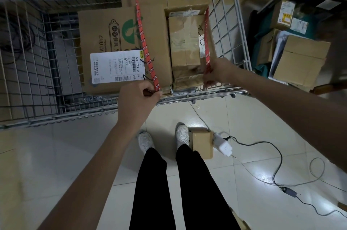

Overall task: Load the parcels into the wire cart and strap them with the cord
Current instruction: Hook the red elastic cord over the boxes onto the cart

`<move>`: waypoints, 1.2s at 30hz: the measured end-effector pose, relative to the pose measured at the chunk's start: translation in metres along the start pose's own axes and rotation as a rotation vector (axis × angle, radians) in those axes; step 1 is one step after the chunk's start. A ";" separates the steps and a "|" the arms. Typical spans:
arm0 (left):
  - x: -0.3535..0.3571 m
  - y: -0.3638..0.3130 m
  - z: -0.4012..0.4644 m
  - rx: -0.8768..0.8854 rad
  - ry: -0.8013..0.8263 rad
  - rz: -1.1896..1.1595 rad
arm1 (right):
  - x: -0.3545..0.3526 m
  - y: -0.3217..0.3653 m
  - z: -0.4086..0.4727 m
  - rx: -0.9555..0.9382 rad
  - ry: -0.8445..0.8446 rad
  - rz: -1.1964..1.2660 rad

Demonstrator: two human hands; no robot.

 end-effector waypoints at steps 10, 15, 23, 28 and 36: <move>-0.001 -0.001 0.000 0.015 -0.001 0.010 | 0.004 0.004 -0.007 0.037 0.013 0.043; 0.000 0.000 0.000 0.032 0.000 0.044 | 0.015 0.001 0.009 0.095 0.068 -0.070; -0.001 0.000 0.001 0.069 -0.015 0.079 | 0.028 0.011 0.015 0.114 0.108 -0.293; -0.002 -0.002 0.001 0.066 -0.005 0.086 | 0.035 0.008 0.017 0.101 0.162 -0.355; -0.001 -0.001 0.001 0.059 -0.008 0.078 | 0.039 0.006 0.019 0.087 0.294 -0.278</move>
Point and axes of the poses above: each hand's wrist, its own z-axis towards the middle knuckle, its own x-axis out of the palm, y = z × x, the point moved 5 cm from there along z, towards the middle knuckle, and after that the axes turned 8 degrees about x, right-handed, at the moved point
